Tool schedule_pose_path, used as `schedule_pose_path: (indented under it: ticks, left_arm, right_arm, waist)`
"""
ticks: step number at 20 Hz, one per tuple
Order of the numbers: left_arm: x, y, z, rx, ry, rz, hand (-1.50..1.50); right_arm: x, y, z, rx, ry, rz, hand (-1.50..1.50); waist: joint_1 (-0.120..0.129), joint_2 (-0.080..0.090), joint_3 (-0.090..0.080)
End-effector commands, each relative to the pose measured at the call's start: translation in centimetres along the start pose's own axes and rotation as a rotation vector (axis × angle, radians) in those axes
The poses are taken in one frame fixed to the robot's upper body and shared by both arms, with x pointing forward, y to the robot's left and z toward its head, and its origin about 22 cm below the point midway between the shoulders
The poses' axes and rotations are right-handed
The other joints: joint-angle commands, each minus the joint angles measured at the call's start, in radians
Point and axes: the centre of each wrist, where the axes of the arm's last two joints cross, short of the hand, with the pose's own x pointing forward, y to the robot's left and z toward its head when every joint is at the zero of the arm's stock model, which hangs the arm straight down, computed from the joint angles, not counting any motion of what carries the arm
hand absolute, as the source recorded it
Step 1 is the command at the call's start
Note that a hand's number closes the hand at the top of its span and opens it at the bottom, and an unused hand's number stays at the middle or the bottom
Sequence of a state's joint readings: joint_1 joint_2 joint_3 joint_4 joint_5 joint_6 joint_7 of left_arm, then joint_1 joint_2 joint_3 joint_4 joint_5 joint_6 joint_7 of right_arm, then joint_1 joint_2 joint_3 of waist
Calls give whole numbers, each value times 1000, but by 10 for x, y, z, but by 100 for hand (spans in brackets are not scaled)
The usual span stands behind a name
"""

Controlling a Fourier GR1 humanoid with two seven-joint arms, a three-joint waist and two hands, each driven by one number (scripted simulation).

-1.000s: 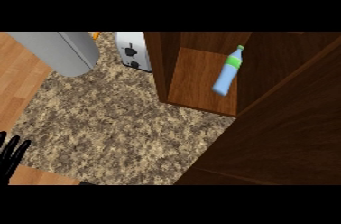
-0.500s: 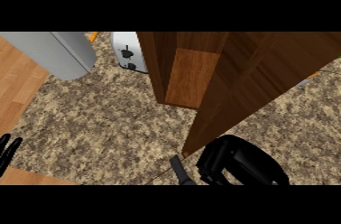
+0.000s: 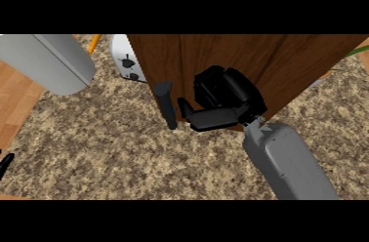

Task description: Pick up the bottled water, place it into the cabinet and close the cabinet

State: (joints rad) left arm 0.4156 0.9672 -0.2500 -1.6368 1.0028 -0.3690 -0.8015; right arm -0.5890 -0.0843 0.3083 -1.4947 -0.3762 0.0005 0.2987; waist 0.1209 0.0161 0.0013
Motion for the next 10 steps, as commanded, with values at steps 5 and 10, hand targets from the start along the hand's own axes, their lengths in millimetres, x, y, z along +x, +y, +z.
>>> schedule_pose_path:
  ticks: [5, 10]
  left_arm:
    - [-8, -2, 7, -14, -28, 48, -150]
    - [-7, -11, 9, -45, -29, 44, -150]
  right_arm:
    - [10, -34, -54, -105, -2, 52, 150]
    - [4, -24, -64, -89, 11, 48, 150]
  waist:
    - [-25, 7, -3]
    - [-20, 0, -2]
